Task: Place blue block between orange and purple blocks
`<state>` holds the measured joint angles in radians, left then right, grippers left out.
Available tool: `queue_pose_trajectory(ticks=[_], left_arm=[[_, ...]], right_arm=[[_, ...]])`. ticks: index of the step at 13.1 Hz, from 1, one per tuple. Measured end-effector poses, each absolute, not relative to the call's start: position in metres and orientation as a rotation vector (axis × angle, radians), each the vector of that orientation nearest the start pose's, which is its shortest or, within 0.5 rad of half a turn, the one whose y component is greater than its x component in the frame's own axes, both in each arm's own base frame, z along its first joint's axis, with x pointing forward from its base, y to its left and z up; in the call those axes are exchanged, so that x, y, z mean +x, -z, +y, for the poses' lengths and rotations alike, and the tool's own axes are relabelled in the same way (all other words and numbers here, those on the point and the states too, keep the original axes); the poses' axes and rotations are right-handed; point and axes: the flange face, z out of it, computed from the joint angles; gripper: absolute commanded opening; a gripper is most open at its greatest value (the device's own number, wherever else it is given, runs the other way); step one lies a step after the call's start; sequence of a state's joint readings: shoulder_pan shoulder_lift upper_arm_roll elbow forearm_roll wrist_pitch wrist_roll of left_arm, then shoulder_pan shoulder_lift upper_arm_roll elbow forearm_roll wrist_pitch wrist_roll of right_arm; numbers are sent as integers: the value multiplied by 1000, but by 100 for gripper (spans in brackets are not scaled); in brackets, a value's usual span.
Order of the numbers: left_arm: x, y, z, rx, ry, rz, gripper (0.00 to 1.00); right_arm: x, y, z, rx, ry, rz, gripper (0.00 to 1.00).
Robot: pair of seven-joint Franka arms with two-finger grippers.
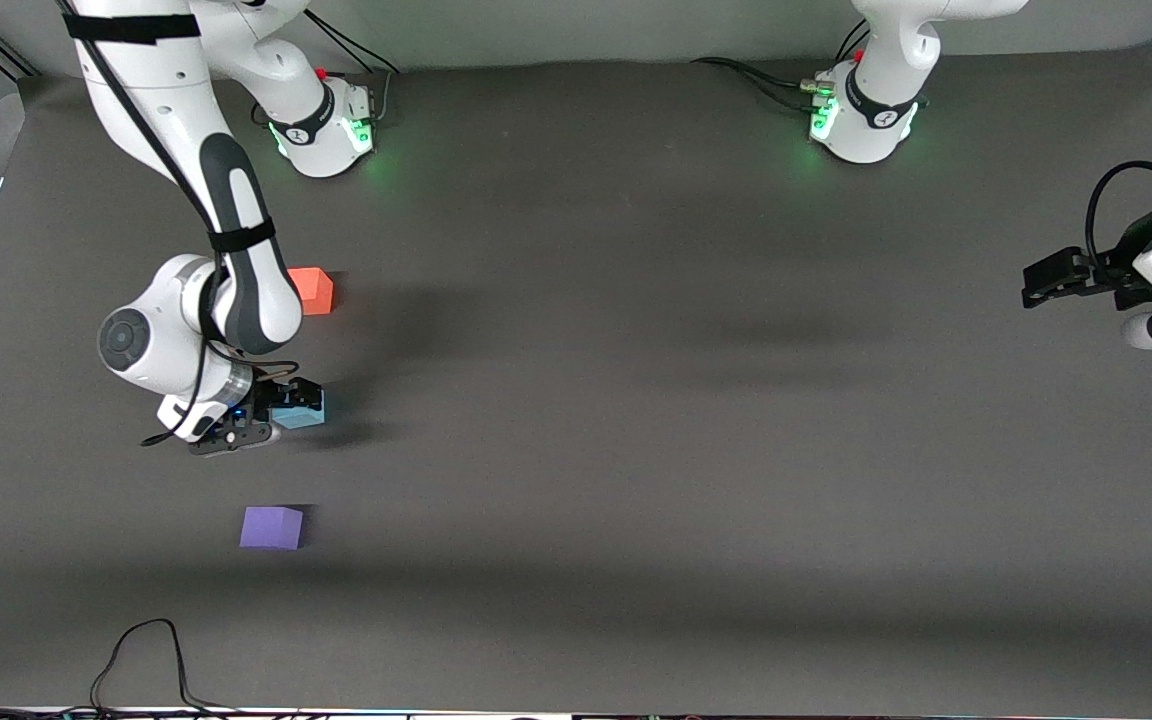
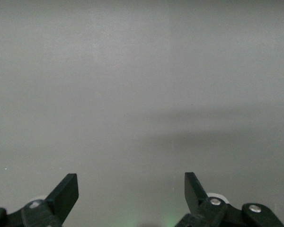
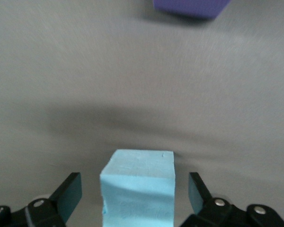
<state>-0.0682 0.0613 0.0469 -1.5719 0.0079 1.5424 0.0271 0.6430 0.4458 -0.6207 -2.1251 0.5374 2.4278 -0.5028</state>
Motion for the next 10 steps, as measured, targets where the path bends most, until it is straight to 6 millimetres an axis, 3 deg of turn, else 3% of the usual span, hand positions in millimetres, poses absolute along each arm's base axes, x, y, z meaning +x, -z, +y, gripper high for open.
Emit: queue_pose_trajectory(ticks=[2,5,8,10], left_arm=[[568,-588,-12,-3127,-141,76,100],[568,-588,-12,-3127,-141,76,100],[568,-588,-12,-3127,-140,77,100],[568,-588,-12,-3127,-140,76,100]], right_arm=[[579,-269,-3,-2977,19,-181,100],[603,-356,-44,-2899,-44,-164,100],[620,-435,-39,-2906,-79,-135,100],[619,-472,-40,-2930,-67,-130,100]])
